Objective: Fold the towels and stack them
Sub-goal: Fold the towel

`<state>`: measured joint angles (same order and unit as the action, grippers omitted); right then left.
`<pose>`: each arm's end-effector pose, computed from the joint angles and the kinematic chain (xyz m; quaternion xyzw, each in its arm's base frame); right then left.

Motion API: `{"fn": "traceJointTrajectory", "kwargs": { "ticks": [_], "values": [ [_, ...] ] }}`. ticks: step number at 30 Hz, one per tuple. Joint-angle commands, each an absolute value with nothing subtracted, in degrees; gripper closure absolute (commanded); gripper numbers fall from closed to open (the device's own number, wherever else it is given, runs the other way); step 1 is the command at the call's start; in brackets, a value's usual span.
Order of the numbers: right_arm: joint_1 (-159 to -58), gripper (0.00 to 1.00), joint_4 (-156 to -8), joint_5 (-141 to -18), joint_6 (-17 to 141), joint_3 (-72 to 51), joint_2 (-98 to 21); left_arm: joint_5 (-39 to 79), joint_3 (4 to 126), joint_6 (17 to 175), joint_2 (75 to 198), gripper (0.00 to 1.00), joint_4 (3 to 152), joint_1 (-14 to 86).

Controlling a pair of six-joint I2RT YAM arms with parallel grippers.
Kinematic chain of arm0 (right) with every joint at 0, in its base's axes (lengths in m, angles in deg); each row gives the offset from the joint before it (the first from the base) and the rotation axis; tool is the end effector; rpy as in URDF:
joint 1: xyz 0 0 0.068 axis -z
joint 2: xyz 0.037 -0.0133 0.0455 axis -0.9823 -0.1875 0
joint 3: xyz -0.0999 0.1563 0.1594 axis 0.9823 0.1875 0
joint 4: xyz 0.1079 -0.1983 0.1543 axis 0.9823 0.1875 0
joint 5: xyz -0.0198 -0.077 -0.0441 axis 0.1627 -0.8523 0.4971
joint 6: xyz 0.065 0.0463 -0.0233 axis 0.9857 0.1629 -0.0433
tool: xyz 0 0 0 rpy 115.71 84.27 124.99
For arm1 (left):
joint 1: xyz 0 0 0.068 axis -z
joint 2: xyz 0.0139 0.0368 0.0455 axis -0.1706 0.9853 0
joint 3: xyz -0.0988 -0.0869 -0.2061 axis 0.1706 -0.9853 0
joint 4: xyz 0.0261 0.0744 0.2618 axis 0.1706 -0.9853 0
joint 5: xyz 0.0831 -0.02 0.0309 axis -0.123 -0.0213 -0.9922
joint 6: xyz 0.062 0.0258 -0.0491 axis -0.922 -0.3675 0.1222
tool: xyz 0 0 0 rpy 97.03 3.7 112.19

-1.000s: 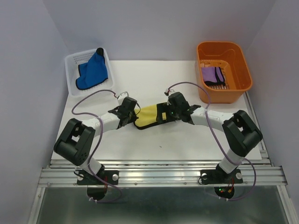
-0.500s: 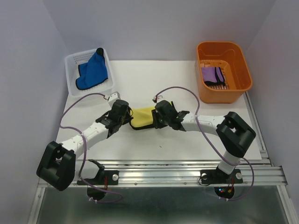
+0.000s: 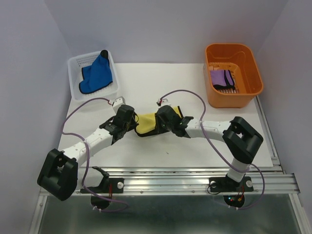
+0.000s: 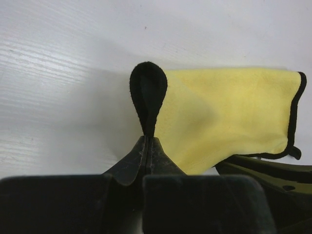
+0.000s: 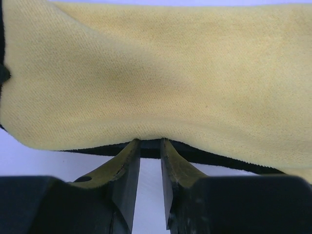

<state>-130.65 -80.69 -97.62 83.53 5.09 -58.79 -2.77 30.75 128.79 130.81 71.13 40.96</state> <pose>0.2634 0.3092 0.1184 -0.1463 0.9035 0.1891 0.3558 0.2705 -0.1420 0.1645 -0.1562 0.8722 -0.1843 0.4253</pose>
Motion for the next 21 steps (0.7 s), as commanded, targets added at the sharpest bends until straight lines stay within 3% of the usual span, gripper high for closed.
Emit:
{"fn": "traceJointTrajectory", "kwargs": {
  "ticks": [1, 21],
  "values": [
    [-131.2, 0.71, -85.2, -102.3, 86.7, 4.1, -54.3, -4.8, 31.1, 128.9, 129.3, 1.0, 70.8, 41.2],
    [-131.2, 0.76, -86.2, -98.1, 90.6, 5.1, -63.5, -4.0, 31.8, 129.4, 126.9, 1.0, 70.1, 41.2]
  ]
}}
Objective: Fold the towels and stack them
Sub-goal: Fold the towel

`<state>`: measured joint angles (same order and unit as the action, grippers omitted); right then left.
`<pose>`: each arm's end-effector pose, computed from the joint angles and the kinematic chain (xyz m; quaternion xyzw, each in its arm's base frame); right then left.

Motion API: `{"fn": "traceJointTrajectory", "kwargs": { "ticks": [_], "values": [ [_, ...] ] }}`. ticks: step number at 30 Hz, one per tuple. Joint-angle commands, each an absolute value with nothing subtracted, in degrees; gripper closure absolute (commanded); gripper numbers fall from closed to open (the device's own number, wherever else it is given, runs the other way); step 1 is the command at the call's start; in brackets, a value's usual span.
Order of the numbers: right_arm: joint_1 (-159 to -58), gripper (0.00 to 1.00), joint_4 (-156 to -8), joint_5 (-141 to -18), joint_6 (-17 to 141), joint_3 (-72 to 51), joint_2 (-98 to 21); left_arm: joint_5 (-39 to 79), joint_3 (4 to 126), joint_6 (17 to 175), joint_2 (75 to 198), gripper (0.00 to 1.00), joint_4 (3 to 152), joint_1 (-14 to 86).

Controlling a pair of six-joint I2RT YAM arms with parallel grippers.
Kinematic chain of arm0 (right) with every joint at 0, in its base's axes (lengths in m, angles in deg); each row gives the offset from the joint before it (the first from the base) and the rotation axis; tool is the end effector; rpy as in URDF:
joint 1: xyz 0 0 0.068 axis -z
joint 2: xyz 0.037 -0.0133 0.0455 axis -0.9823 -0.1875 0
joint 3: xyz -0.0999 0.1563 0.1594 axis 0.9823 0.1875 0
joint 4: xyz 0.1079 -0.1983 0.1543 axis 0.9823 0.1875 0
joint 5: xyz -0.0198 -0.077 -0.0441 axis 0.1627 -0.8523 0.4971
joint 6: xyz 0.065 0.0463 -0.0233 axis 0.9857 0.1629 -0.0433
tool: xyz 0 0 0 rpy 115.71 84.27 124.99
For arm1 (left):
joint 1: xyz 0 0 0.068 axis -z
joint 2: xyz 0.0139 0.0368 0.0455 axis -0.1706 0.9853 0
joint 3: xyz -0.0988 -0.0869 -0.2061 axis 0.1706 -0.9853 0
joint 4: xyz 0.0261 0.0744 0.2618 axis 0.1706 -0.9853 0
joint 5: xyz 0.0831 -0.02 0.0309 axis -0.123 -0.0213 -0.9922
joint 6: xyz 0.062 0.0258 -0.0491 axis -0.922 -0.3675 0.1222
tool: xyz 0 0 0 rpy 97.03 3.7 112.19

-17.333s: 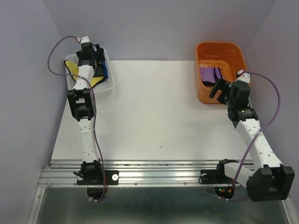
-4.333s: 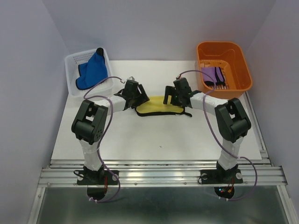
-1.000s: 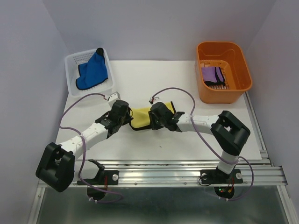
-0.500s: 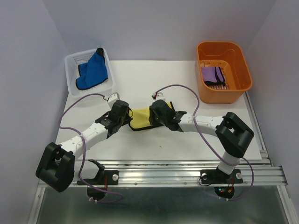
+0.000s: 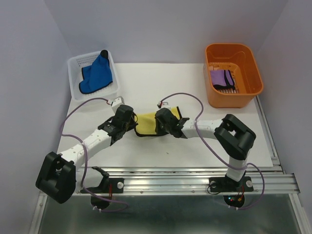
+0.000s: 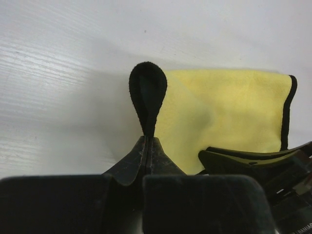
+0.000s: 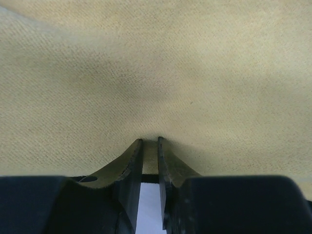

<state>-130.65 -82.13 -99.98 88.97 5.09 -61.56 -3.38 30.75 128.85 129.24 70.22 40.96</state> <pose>0.2669 0.3089 0.1028 -0.0969 0.9130 0.1838 0.3511 0.2683 -0.1398 0.1705 -0.1593 0.8686 -0.1840 0.4316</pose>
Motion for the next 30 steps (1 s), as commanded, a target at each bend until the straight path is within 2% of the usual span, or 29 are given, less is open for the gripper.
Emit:
{"fn": "traceJointTrajectory", "kwargs": {
  "ticks": [1, 7, 10, 11, 14, 17, 19, 24, 30],
  "values": [
    [-131.2, 0.76, -86.6, -97.3, 90.6, 5.1, -63.9, -3.7, 31.8, 129.4, 126.8, 1.0, 70.2, 41.3],
    [-131.2, 0.75, -90.7, -91.8, 90.4, 5.1, -64.8, -0.6, 32.8, 128.2, 126.6, 1.0, 71.9, 43.3],
    [-131.2, 0.69, -88.0, -95.2, 91.2, 4.1, -62.5, -0.6, 33.8, 128.2, 127.6, 1.0, 72.2, 44.0],
    [-131.2, 0.63, -86.9, -96.9, 92.4, 4.0, -61.6, -0.7, 34.0, 128.2, 128.0, 1.0, 72.1, 44.1],
    [-131.0, 0.61, -82.9, -104.3, 94.5, 4.8, -57.4, -0.7, 35.3, 128.0, 129.2, 1.0, 72.0, 44.2],
    [-129.8, 0.55, -78.7, -108.9, 97.1, 7.9, -51.8, -0.9, 36.4, 127.8, 130.2, 1.0, 71.8, 44.5],
    [-128.0, 0.46, -77.2, -111.2, 98.4, 11.0, -47.8, -1.2, 37.2, 127.8, 130.4, 1.0, 71.6, 44.7],
    [-119.6, 0.43, -78.6, -108.2, 96.3, 18.1, -41.6, -3.6, 37.6, 128.3, 130.0, 1.0, 70.1, 45.0],
    [-116.5, 0.42, -82.2, -106.0, 89.8, 19.9, -41.2, -3.6, 38.3, 128.3, 130.1, 1.0, 69.3, 45.1]
  ]
}}
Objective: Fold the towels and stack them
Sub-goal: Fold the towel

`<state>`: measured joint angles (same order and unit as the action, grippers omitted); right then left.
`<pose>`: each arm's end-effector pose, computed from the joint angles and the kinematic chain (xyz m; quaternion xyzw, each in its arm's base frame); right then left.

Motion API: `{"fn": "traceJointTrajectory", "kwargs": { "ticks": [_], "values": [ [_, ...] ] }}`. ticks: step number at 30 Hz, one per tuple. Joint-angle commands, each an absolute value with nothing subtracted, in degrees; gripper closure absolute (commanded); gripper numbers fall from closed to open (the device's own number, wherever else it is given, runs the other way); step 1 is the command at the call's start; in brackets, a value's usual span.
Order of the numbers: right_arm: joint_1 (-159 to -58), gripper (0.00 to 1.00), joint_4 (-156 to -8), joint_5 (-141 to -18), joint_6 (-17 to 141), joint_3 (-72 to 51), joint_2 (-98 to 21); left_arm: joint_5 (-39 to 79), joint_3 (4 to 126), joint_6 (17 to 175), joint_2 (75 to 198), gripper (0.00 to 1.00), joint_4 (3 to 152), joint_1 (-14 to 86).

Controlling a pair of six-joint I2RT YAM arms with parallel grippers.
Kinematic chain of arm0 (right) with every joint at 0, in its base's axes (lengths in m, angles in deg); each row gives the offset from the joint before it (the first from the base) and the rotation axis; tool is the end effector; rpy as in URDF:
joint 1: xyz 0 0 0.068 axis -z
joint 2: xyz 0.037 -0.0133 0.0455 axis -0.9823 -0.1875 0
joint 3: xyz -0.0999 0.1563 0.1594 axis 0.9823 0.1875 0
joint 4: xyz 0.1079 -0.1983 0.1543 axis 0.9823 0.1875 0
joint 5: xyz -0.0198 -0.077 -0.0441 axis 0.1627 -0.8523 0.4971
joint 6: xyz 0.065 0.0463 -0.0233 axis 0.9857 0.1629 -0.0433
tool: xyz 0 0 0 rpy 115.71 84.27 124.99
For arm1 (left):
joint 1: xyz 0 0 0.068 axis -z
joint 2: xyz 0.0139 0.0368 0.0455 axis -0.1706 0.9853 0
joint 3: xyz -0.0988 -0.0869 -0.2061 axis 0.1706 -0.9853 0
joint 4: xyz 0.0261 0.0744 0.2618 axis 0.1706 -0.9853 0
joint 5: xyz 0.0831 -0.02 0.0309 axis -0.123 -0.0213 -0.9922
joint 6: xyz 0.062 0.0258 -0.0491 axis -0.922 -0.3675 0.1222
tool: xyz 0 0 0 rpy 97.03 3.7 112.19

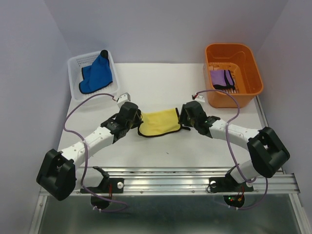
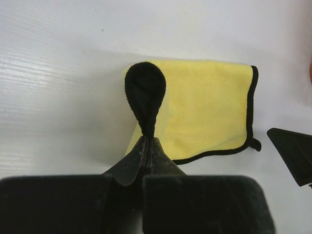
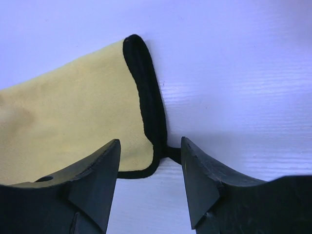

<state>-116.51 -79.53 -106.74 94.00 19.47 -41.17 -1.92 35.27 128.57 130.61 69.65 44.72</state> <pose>0.2869 0.1880 0.1412 0.0834 0.8966 0.1292 0.4153 0.2683 -0.1660 0.1917 -0.1245 0.8649 -0.2197 0.4338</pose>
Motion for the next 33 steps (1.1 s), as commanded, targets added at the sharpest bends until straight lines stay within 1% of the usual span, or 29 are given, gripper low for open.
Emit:
{"fn": "traceJointTrajectory", "kwargs": {
  "ticks": [1, 5, 9, 12, 15, 17, 18, 20, 24, 26, 33],
  "values": [
    [-116.3, 0.42, -82.2, -105.7, 89.7, 19.7, -41.8, -3.6, 38.3, 128.4, 130.1, 1.0, 69.3, 45.1],
    [-116.2, 0.42, -85.0, -104.3, 89.7, 20.6, -44.0, -3.8, 38.7, 128.6, 130.9, 1.0, 68.8, 45.2],
    [-115.9, 0.46, -86.5, -104.6, 90.9, 21.6, -46.6, -3.7, 39.0, 128.7, 131.1, 1.0, 68.2, 45.2],
    [-115.7, 0.54, -88.8, -104.8, 91.4, 23.3, -47.6, -3.4, 38.7, 128.3, 131.0, 1.0, 68.1, 45.2],
    [-115.5, 0.58, -90.7, -104.6, 91.7, 24.4, -48.3, -3.8, 38.6, 128.5, 130.8, 1.0, 67.8, 45.2],
    [-115.4, 0.62, -91.7, -104.1, 91.8, 24.8, -48.7, -3.9, 38.6, 128.6, 130.8, 1.0, 67.6, 45.2],
    [-115.4, 0.67, -92.7, -103.7, 91.7, 25.2, -49.2, -3.8, 38.8, 128.5, 130.9, 1.0, 67.6, 45.3],
    [-115.4, 0.73, -93.8, -101.0, 91.3, 25.7, -49.6, -3.3, 39.0, 128.8, 131.2, 1.0, 67.9, 45.4],
    [-115.4, 0.79, -97.5, -96.0, 90.9, 27.3, -50.9, -1.8, 39.9, 128.9, 132.9, 1.0, 69.6, 46.3],
    [-115.4, 0.81, -98.1, -94.4, 91.1, 27.5, -51.9, -1.4, 40.9, 128.9, 134.6, 1.0, 70.4, 47.0],
    [-115.4, 0.82, -98.7, -92.9, 91.4, 27.8, -52.4, -1.0, 46.3, 129.4, 141.1, 1.0, 72.3, 49.1]
  ]
}}
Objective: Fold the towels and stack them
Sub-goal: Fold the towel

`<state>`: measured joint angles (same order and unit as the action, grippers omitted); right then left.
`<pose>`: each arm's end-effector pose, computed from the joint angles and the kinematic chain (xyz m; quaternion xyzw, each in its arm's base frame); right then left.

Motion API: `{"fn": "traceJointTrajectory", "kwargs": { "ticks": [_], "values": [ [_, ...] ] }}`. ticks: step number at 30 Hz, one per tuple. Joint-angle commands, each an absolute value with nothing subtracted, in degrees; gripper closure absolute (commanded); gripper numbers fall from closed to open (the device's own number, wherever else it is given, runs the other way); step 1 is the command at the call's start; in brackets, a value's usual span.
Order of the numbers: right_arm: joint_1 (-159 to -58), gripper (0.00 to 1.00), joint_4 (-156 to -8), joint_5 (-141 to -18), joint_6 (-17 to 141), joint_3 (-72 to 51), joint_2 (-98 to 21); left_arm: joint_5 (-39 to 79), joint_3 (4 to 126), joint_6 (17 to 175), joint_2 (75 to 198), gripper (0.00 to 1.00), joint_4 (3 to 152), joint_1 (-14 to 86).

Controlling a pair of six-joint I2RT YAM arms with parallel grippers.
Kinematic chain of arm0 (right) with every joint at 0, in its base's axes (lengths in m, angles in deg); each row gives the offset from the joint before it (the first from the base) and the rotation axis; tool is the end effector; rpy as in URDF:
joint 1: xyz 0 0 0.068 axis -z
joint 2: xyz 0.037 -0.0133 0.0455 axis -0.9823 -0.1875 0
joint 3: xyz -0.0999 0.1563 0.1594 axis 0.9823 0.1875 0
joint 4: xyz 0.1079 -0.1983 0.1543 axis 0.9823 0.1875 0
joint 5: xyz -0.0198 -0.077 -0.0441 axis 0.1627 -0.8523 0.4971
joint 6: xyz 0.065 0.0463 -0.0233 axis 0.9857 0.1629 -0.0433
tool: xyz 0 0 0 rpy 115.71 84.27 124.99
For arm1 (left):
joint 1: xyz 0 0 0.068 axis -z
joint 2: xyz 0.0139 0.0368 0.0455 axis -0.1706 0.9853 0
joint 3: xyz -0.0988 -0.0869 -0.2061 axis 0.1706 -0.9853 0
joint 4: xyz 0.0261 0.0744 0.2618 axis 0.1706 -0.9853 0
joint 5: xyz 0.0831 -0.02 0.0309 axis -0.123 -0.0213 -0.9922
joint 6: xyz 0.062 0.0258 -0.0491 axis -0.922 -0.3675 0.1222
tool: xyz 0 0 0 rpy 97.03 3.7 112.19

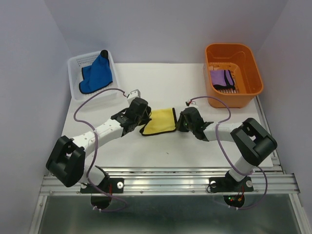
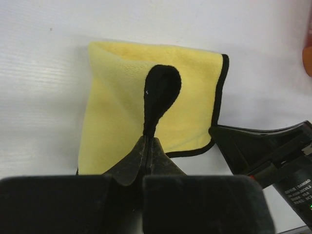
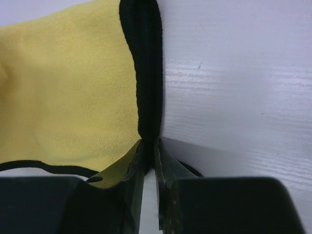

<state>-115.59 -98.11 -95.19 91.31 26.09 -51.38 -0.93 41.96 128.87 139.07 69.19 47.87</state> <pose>0.2853 0.1975 0.0783 0.0292 0.9024 0.2009 0.3800 0.2802 -0.1989 0.1888 -0.0975 0.8780 -0.2267 0.4102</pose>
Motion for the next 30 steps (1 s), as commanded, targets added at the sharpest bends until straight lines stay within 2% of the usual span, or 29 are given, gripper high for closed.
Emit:
{"fn": "traceJointTrajectory", "kwargs": {
  "ticks": [1, 14, 30],
  "values": [
    [-115.5, 0.82, -98.8, -92.7, 91.3, 27.9, -52.2, -0.9, 47.0, 130.0, 141.9, 1.0, 72.4, 49.2],
    [-115.4, 0.82, -100.1, -91.1, 91.2, 29.8, -52.2, -0.9, 58.5, 131.3, 157.7, 1.0, 73.3, 53.1],
    [-115.4, 0.82, -101.1, -90.0, 91.5, 30.1, -52.9, -0.6, 66.0, 132.3, 166.8, 1.0, 73.2, 54.6]
  ]
}}
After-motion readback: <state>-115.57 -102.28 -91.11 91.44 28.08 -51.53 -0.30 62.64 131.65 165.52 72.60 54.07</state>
